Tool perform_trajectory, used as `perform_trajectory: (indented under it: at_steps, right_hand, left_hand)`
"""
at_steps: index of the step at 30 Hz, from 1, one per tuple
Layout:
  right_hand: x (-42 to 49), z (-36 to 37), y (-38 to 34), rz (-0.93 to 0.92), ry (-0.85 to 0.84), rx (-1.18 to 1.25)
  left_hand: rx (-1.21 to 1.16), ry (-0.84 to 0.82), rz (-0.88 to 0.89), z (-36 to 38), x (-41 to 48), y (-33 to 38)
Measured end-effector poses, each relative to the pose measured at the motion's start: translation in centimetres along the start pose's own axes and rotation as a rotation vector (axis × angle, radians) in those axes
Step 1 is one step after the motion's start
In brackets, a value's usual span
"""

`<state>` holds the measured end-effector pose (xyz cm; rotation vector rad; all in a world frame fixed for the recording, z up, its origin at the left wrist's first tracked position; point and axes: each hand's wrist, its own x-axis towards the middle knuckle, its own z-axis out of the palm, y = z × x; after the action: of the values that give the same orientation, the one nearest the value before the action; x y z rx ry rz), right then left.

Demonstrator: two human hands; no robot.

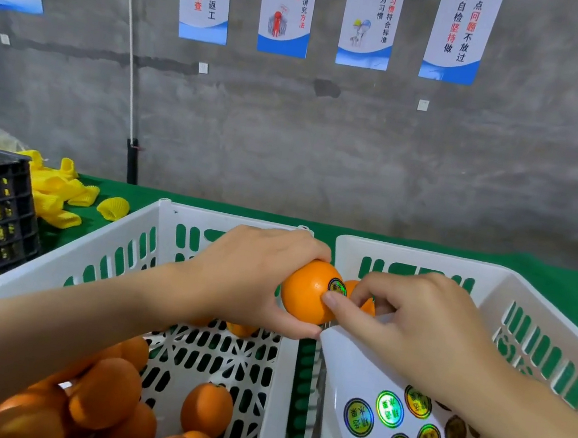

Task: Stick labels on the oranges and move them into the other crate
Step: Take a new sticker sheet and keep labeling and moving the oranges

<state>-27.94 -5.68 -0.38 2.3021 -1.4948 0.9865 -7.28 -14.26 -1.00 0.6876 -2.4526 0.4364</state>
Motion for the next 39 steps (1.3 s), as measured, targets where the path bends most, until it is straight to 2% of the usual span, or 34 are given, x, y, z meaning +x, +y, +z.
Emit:
perform_trajectory:
  at_steps: [4,9,14,21,27,31,34,39]
  right_hand:
    - [-0.1,0.0,-0.1,-0.034,-0.048,-0.046]
    - [0.1,-0.5,-0.5,-0.072,0.104,0.033]
    - [-0.2,-0.5,-0.6,-0.191,-0.044,0.076]
    - [0.0,-0.4,-0.4,-0.178,0.012,0.084]
    - [0.0,-0.6,-0.1,-0.226,-0.094,0.117]
    - [0.3,-0.8,0.4,-0.151,0.005,0.185]
    - [0.7,-1.0,0.8,-0.066,0.129,0.299]
    - [0.9,-1.1,0.7,0.021,0.211,0.339]
  left_hand:
    - [-0.003,0.011,-0.006,0.0,0.0,0.1]
    - [-0.024,-0.032,-0.046,0.1,-0.1,0.0]
    - [-0.048,-0.069,-0.094,0.4,-0.1,0.1]
    - [-0.061,-0.061,-0.097,0.5,-0.1,0.1]
    - [-0.033,-0.123,-0.131,0.3,-0.1,0.1]
    - [-0.096,-0.122,-0.148,0.0,0.0,0.7]
    - [-0.321,-0.1,-0.201,0.0,0.4,2.1]
    - [-0.459,-0.139,-0.088,0.2,0.7,3.9]
